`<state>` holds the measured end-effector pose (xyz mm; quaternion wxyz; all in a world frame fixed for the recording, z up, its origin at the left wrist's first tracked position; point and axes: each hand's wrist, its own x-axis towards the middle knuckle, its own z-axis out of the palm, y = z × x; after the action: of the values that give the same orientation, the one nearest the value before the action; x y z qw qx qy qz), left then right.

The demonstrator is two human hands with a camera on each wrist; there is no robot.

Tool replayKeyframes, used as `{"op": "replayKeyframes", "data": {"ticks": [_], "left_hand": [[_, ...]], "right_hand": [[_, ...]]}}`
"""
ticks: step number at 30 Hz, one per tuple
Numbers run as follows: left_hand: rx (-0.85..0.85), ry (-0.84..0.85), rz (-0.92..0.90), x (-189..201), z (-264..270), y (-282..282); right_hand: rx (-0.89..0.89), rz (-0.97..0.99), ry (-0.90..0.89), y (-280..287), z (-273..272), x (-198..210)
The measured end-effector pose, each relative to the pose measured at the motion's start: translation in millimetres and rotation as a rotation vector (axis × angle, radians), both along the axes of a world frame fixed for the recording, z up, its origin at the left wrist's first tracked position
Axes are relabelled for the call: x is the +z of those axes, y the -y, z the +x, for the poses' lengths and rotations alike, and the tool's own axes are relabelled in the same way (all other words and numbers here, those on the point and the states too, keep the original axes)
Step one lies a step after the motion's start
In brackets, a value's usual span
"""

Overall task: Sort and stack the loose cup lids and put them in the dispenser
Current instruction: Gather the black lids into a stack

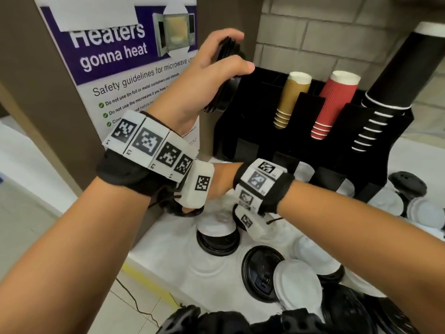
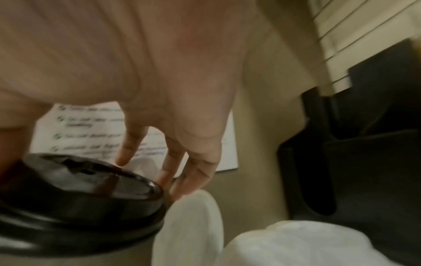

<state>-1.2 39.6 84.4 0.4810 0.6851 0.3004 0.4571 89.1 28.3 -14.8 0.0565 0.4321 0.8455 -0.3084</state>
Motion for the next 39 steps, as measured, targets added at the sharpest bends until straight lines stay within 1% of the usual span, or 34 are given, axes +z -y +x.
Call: {"op": "replayKeyframes", "data": {"ticks": [2, 3, 5, 6, 7, 8, 10, 11, 12, 13, 17, 21, 26, 31, 33, 35, 36, 37, 38, 39], "left_hand": [[0.003, 0.021, 0.000, -1, 0, 0], [0.005, 0.048, -0.014, -2, 0, 0], [0.013, 0.111, -0.055, -7, 2, -1], [0.010, 0.133, -0.073, -11, 4, -1], [-0.002, 0.153, -0.090, -16, 6, -2], [-0.015, 0.174, -0.108, -23, 9, -1], [-0.027, 0.214, -0.159, -39, 16, 1], [-0.027, 0.236, -0.192, -48, 20, 3], [-0.030, 0.263, -0.226, -56, 24, 4], [-0.035, 0.288, -0.257, -63, 29, 6], [-0.084, 0.342, -0.351, -81, 44, 13], [-0.152, 0.341, -0.376, -87, 53, 19], [-0.118, 0.343, -0.367, -90, 60, 26], [-0.125, 0.311, -0.371, -94, 60, 29], [-0.104, 0.277, -0.368, -93, 55, 25], [-0.063, 0.273, -0.339, -89, 46, 19], [-0.040, 0.282, -0.324, -85, 41, 16], [-0.017, 0.289, -0.306, -80, 36, 12], [-0.001, 0.293, -0.288, -76, 31, 8], [0.005, 0.299, -0.273, -71, 26, 5]], "right_hand": [[-0.023, -0.040, -0.266, -1, 12, 9], [-0.058, -0.046, -0.332, -3, 20, 10], [-0.182, -0.009, -0.372, -8, 45, 8], [-0.272, 0.019, -0.381, -10, 58, 10], [-0.366, 0.021, -0.446, -12, 71, 9], [-0.459, -0.005, -0.559, -10, 83, 10], [-0.605, -0.072, -0.877, -3, 99, 16], [-0.640, -0.086, -1.008, 0, 105, 19], [-0.660, -0.078, -1.090, 6, 109, 23], [-0.644, -0.066, -1.148, 11, 113, 25], [-0.570, 0.092, -1.084, 35, 114, 26], [-0.499, 0.224, -1.032, 47, 117, 25], [-0.496, 0.305, -1.028, 50, 115, 21], [-0.482, 0.335, -1.001, 50, 114, 18], [-0.473, 0.265, -1.004, 49, 115, 17], [-0.537, 0.148, -0.987, 47, 114, 16], [-0.584, 0.127, -0.916, 45, 115, 15], [-0.597, 0.143, -0.781, 43, 113, 13], [-0.549, 0.170, -0.608, 42, 111, 11], [-0.448, 0.176, -0.434, 41, 106, 6]]}}
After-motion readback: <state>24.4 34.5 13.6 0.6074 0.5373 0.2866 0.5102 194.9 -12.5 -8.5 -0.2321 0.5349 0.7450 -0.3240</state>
